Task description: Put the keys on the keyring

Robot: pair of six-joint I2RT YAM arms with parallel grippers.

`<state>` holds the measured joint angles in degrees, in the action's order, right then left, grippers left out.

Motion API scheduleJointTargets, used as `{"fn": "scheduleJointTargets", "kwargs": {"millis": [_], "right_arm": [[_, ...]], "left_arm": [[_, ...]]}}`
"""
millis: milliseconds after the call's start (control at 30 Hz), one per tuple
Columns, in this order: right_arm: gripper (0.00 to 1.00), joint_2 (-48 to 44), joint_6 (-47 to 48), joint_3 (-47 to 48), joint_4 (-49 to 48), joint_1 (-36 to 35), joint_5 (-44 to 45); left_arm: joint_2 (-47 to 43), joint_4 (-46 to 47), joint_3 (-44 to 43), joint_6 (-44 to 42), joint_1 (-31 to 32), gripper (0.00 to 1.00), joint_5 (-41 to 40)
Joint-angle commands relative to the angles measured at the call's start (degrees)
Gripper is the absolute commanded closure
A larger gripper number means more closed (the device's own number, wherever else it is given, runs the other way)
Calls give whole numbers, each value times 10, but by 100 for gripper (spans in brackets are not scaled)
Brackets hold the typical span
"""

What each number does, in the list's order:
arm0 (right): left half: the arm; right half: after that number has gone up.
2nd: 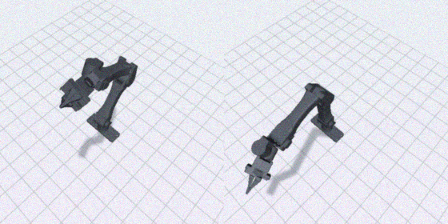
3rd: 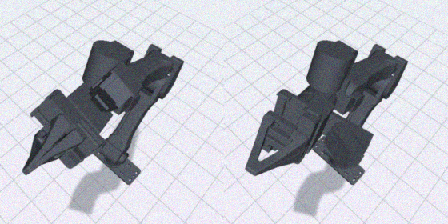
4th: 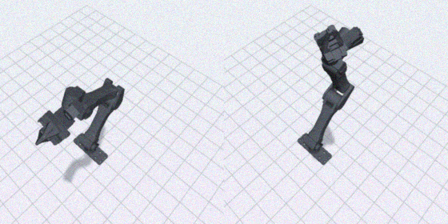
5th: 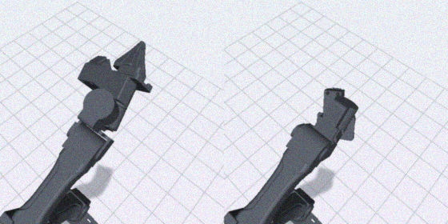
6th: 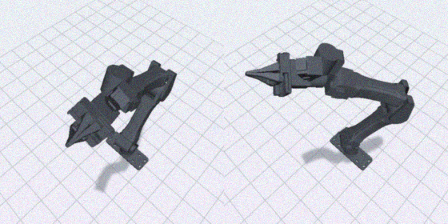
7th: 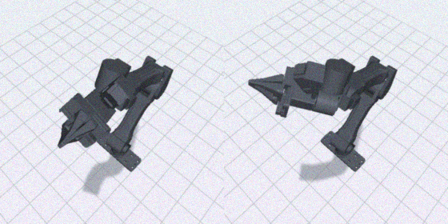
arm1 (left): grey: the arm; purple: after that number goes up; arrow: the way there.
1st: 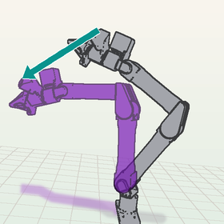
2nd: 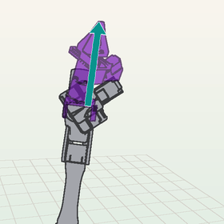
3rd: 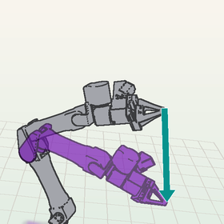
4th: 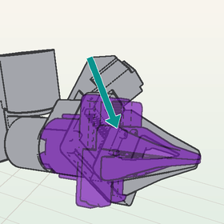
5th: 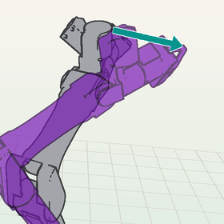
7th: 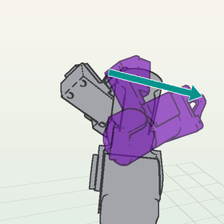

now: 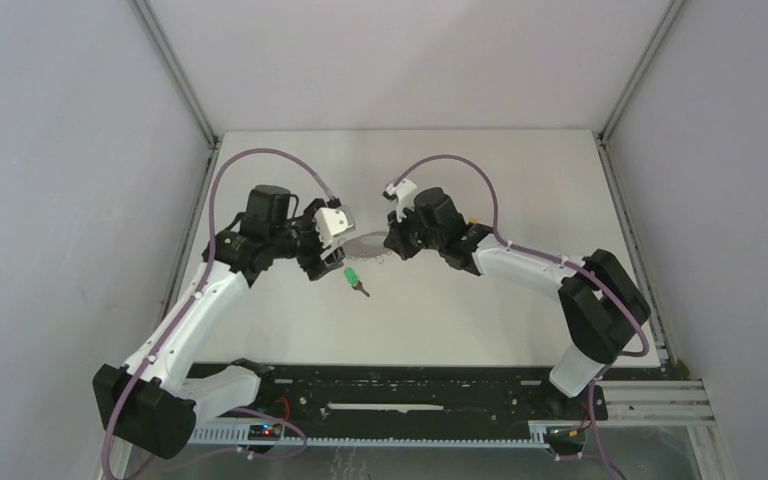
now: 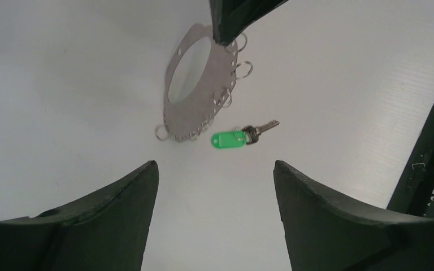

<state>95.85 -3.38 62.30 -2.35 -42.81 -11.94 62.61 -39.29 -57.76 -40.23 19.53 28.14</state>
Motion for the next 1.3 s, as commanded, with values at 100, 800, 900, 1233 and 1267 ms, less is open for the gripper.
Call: {"fn": "scheduleJointTargets", "kwargs": {"millis": [100,800,900,1233,1267], "right_arm": [[100,-44,-49,3,-29,-11,-9],[100,-44,-128,4,-55,-46,-35],[100,-42,-131,4,-59,-44,-43],[100,-45,-155,3,-80,-32,-75],[100,-48,-156,4,-80,-30,-79]], "left_arm": [[13,83,22,-51,46,11,40],[75,320,163,-188,51,8,27],[92,349,158,-192,51,25,30],[106,308,142,-253,52,84,39],[107,308,140,-254,52,88,39]]}}
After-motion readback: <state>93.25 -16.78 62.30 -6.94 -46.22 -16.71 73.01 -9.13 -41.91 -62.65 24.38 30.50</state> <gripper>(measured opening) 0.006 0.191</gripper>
